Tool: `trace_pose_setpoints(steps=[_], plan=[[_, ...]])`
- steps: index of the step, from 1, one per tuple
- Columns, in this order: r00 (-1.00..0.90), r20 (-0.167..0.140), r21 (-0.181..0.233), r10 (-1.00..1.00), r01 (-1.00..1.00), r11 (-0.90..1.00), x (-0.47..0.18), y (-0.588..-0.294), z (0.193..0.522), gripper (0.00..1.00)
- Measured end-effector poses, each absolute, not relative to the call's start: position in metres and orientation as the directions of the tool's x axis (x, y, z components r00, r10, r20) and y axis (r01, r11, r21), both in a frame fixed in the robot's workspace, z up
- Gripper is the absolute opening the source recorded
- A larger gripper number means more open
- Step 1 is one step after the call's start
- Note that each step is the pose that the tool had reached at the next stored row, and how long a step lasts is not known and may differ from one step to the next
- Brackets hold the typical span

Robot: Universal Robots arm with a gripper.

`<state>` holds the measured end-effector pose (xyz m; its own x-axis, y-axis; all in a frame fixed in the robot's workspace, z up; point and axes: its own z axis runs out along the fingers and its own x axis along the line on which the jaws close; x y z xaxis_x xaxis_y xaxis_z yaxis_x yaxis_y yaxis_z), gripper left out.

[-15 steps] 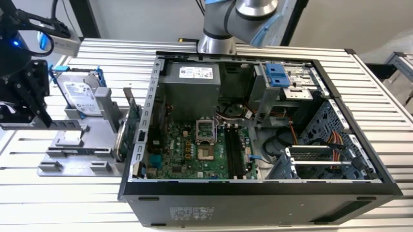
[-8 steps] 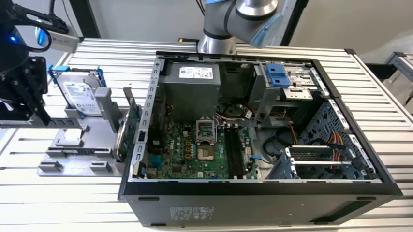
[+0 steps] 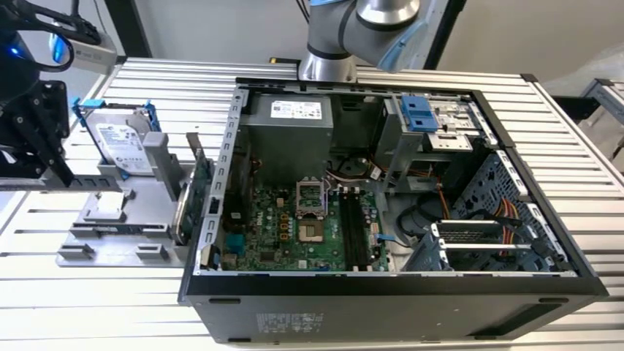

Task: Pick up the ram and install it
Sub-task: 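Pick up the ram and move it above insertion slot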

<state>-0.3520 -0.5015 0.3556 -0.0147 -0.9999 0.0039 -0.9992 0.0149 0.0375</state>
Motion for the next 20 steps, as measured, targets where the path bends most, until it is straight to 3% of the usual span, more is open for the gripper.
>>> trace_pose_setpoints(steps=[20], plan=[[-0.015, 0.004, 0.037, -1.0, -0.999, 0.015, -0.352, -0.501, 0.368, 0.0]])
